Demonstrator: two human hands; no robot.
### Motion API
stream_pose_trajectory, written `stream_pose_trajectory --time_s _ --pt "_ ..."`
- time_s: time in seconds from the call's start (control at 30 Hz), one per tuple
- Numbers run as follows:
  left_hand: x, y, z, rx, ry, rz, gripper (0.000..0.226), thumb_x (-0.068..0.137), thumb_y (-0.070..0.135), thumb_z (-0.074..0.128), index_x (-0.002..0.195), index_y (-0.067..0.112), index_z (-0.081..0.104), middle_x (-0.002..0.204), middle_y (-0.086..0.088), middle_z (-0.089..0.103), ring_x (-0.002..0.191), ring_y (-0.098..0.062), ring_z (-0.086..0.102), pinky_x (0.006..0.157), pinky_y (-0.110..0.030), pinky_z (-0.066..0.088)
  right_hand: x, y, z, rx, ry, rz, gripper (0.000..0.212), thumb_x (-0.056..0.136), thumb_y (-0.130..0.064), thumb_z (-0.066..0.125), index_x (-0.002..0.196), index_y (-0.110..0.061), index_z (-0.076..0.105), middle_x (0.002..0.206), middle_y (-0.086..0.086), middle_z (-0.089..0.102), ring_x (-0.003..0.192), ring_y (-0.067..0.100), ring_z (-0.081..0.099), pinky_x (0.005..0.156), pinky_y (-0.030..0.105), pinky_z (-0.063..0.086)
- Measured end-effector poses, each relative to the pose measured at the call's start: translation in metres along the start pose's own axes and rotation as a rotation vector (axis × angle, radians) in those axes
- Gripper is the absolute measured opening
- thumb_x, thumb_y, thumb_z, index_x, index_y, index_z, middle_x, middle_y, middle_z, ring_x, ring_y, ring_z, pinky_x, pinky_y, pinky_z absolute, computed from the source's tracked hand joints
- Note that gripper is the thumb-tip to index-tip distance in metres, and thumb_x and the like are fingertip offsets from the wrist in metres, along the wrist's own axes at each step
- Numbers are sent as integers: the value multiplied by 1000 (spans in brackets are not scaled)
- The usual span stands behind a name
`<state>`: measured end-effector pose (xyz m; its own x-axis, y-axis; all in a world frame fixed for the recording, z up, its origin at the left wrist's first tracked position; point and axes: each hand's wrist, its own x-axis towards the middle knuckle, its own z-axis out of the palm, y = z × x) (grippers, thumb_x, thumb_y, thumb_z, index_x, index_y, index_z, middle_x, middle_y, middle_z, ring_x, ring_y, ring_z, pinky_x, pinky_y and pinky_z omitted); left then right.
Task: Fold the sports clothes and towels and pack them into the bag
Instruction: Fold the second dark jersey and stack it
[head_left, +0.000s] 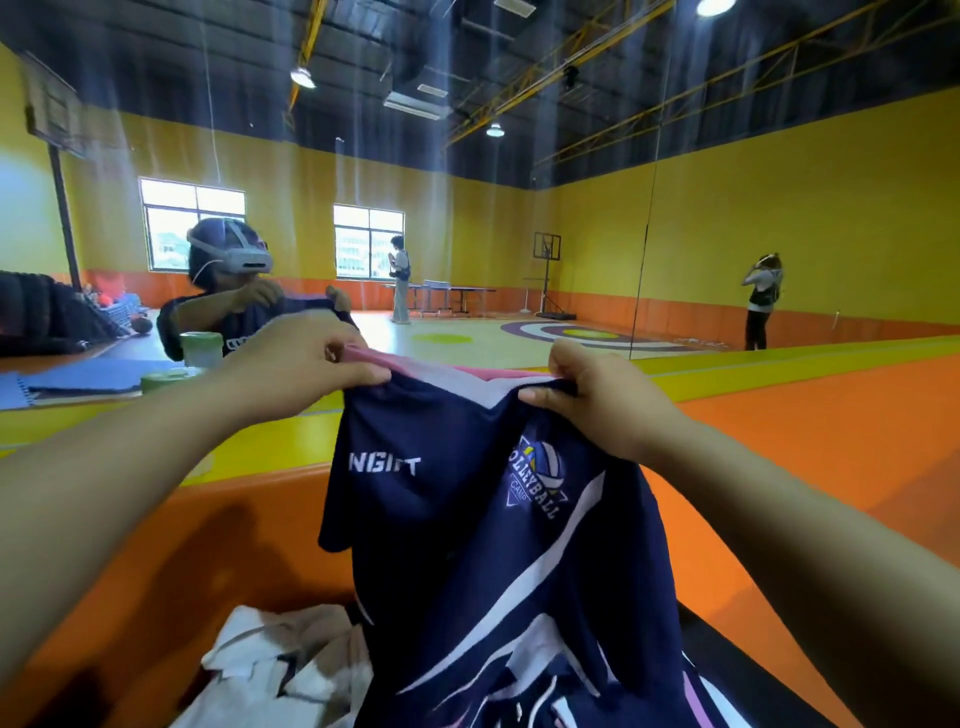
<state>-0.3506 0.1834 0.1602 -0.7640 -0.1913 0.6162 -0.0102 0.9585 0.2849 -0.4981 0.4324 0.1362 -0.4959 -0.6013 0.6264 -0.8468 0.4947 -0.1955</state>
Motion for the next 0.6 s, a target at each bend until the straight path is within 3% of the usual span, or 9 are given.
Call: stream_pose_trajectory --time_s 0.1,0.23,0.37,0.47,0.6 --pt "6 2 -11 -95 154 4 21 87 27 65 79 7 64 77 -8 58 68 -20 52 53 -13 35 6 -4 -14 -37 -49 -21 45 82 -52 65 71 -27 29 66 -6 43 65 20 39 58 35 32" --pt "21 -3 -23 -154 274 -86 21 91 35 57 92 14 59 85 -8 63 81 -26 56 69 -35 42 22 -7 -36 35 -73 14 42 72 -42 79 87 -23 45 71 -11 46 63 5 42 56 25 34" --pt "33 1 -31 -195 380 -102 22 93 33 54 90 11 54 73 3 53 67 -14 48 60 -29 33 34 -8 -44 95 -63 125 47 63 -31 87 96 -21 55 76 -13 52 70 10 51 54 22 35" --pt "36 1 -38 -173 402 -75 20 92 35 56 89 15 55 78 8 55 75 -18 50 61 -30 33 38 -6 -48 87 10 153 46 56 -29 91 89 -17 61 74 -8 54 71 15 50 52 22 33" --pt "45 3 -59 -162 343 -50 17 86 42 63 84 25 59 82 12 60 77 -8 54 66 -26 38 44 -9 -65 107 156 161 44 52 -28 92 81 -13 64 68 -7 53 65 14 49 49 25 32"
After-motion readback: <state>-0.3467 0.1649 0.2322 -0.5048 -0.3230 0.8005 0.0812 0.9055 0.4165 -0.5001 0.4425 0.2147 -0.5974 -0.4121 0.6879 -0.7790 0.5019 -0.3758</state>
